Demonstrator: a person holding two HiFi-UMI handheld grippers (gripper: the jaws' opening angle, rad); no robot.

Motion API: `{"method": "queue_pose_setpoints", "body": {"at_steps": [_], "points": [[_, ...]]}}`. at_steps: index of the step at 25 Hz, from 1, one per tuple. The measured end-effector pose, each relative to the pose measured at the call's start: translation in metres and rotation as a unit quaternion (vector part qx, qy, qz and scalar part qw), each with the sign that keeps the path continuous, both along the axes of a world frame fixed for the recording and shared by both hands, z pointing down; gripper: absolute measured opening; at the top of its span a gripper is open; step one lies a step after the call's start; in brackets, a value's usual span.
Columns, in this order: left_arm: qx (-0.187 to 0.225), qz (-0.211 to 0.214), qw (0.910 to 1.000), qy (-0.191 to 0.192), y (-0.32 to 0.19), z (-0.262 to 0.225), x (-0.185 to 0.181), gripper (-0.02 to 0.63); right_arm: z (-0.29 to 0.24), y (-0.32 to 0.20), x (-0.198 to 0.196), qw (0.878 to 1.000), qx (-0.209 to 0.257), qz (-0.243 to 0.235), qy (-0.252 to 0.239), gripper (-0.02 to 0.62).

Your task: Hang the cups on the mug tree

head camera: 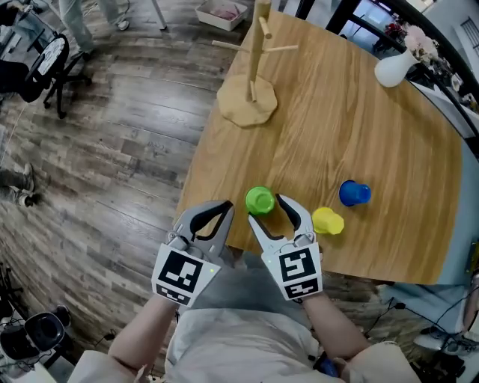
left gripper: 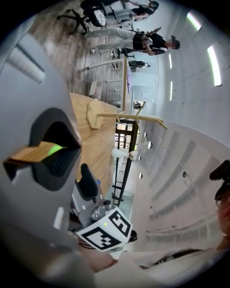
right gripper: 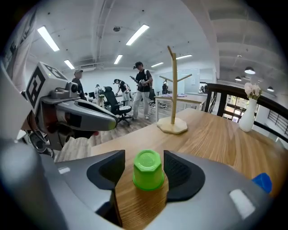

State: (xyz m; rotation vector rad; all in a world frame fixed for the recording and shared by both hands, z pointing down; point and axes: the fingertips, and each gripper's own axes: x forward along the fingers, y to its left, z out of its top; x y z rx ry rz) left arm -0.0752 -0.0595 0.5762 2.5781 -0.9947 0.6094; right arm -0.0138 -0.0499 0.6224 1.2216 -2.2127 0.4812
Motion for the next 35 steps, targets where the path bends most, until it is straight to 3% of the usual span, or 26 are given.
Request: {"method": "queue_pose_setpoints", "body": {"at_steps": [7, 17, 22, 28, 35], "points": [[-0.014, 0.008, 0.9998, -0.013, -0.005, 0.037, 0.002, 0.002, 0.041, -0.004, 0.000, 1.000, -0.017, 0.004, 0.006, 0.264], [-0.008, 0.006, 0.9997, -0.022, -0.017, 0.036, 0.002, 0.002, 0.033, -0.012, 0.000, 1.000, -0.009, -0.004, -0.002, 0.235], [0.007, 0.003, 0.9999, -0.015, -0.029, -0.004, -0.004, 0.002, -0.014, -0.025, -0.001, 1.000, 0.013, 0.009, -0.015, 0.235], [0.061, -0.005, 0.9981, 0.003, -0.050, -0.078, -0.004, 0.002, -0.092, -0.042, 0.007, 0.997, 0.071, 0.018, -0.029, 0.235], [0.098, -0.012, 0.9950, 0.019, -0.037, -0.155, 0.000, 0.002, -0.190, -0.032, 0.017, 0.990, 0.130, 0.030, -0.049, 0.235]]}}
